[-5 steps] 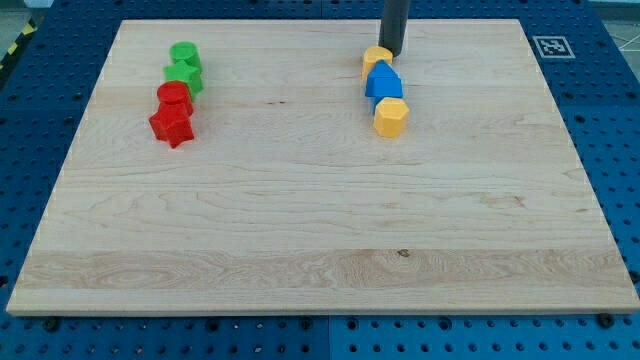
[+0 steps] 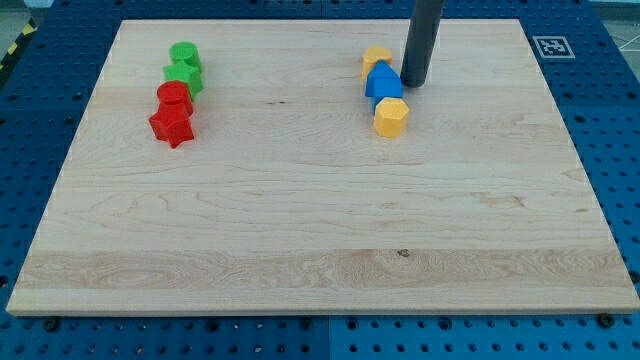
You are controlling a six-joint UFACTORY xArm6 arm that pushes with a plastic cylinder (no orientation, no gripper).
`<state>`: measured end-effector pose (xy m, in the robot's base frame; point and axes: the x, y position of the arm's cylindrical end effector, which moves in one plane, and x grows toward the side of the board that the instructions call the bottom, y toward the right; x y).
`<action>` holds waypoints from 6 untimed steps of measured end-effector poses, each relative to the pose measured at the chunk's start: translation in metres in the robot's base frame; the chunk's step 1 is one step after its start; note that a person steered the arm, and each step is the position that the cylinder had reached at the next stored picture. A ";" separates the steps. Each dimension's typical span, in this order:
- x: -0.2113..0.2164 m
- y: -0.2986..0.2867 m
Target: Slide the blue cube left a bit
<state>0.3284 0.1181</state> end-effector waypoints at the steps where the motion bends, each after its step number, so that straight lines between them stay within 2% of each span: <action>1: 0.006 0.000; 3: 0.025 0.000; 6: 0.028 -0.001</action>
